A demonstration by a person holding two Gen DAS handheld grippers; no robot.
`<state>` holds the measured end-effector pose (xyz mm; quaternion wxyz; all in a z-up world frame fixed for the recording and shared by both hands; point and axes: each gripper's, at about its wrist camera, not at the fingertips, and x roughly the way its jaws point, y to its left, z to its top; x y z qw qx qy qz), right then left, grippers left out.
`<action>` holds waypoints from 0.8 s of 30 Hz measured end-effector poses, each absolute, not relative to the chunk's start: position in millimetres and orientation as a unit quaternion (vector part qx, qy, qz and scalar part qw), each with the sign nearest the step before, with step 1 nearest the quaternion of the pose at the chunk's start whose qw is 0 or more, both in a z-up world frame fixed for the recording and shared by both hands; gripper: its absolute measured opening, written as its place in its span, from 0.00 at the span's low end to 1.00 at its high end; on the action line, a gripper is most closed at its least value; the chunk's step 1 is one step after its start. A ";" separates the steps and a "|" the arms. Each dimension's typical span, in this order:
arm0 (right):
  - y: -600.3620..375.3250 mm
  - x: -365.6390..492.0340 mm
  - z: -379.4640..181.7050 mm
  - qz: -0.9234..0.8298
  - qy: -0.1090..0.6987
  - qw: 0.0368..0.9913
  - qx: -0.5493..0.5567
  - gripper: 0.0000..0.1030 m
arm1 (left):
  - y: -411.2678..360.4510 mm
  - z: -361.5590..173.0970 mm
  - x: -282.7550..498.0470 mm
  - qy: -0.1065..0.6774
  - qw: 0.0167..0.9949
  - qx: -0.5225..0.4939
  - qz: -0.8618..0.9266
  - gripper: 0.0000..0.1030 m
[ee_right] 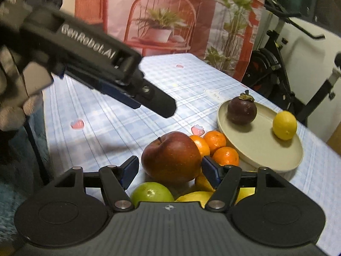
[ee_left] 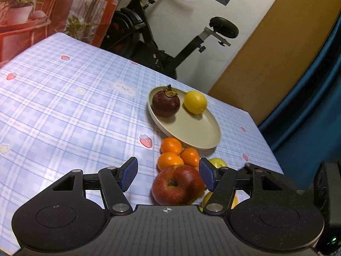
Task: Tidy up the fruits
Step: 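Reach the left gripper to the red apple and close around it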
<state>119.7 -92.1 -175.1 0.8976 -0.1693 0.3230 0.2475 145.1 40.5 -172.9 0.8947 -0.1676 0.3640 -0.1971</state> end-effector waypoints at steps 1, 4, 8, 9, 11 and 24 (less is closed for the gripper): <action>-87.6 121.2 -176.8 0.244 0.325 0.895 -0.183 0.67 | 40.8 -174.8 145.4 0.365 0.893 -0.171 -0.200 0.64; -80.6 127.5 -181.8 0.241 0.332 0.889 -0.203 0.67 | 42.5 -181.4 145.7 0.370 0.888 -0.181 -0.204 0.64; -77.1 135.1 -186.7 0.241 0.337 0.884 -0.214 0.68 | 44.4 -189.0 146.3 0.375 0.880 -0.199 -0.214 0.64; -76.9 135.6 -187.2 0.241 0.337 0.884 -0.215 0.68 | 44.1 -190.9 146.9 0.377 0.878 -0.202 -0.215 0.64; -78.0 137.9 -188.5 0.242 0.338 0.884 -0.213 0.68 | 43.4 -193.1 148.0 0.380 0.876 -0.202 -0.217 0.64; -97.1 150.8 -186.5 0.241 0.357 0.898 -0.087 0.67 | 43.0 -202.0 152.7 0.395 0.869 -0.203 -0.219 0.64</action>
